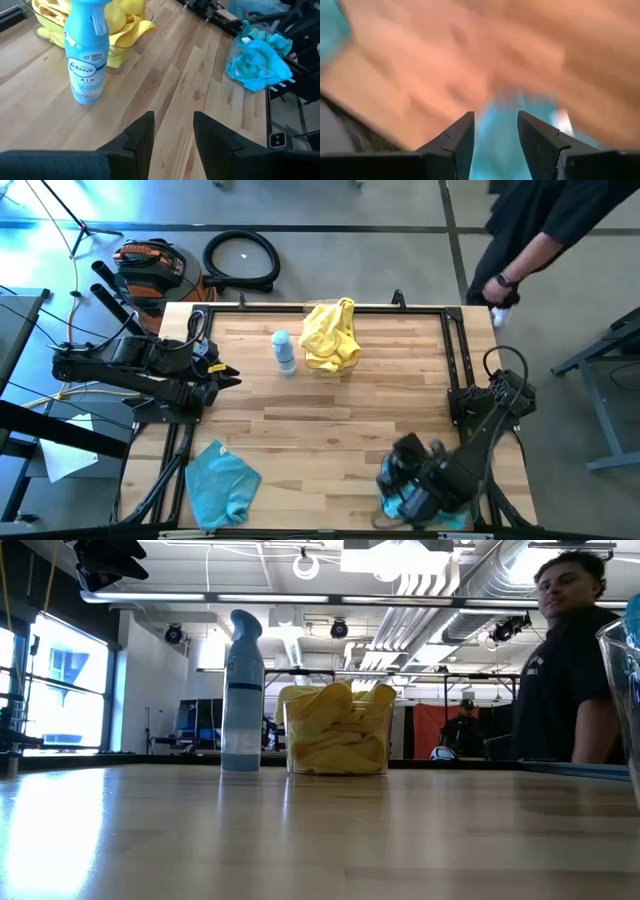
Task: Sort microfiber towel by color & place in baskets
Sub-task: Put the blue towel into the bottom transparent bin
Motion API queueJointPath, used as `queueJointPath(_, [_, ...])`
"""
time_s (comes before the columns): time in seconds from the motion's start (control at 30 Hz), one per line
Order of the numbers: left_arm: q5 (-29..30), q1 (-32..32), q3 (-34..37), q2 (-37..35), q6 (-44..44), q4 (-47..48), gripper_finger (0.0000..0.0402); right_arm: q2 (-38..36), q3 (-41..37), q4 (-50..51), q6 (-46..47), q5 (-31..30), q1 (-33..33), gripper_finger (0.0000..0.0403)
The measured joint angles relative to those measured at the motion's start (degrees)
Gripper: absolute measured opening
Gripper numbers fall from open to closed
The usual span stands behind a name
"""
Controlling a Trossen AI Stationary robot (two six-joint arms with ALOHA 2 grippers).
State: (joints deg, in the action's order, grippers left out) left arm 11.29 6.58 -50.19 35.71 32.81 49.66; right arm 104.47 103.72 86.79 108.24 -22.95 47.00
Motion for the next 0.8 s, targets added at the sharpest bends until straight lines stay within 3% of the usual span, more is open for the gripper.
queueJointPath(0.07, [0.00, -0.01, 0.00, 0.81, -0.02, 0.01, 0.0126, -0.03, -0.22, -0.73, -1.94, -6.45, -2.07, 0.0146])
queueJointPath(0.13, [0.00, -0.01, 0.00, 1.72, -0.02, 0.01, 0.0126, -0.11, -1.27, -3.80, -6.34, -8.26, -4.85, 0.0146])
queueJointPath(0.47, [0.00, -0.01, 0.00, 6.81, 0.28, 0.02, 0.0126, -0.04, -15.26, -40.23, -42.69, -0.20, -21.18, 0.0146])
queueJointPath(0.63, [0.02, 0.56, -0.02, 8.08, 5.21, 0.21, 0.0126, -0.04, -22.77, -53.63, -48.88, 2.22, -25.92, 0.0146])
queueJointPath(0.8, [0.02, 4.02, -0.02, 9.25, 10.92, 0.47, 0.0126, -0.04, -27.02, -57.02, -49.80, 2.99, -26.80, 0.0146])
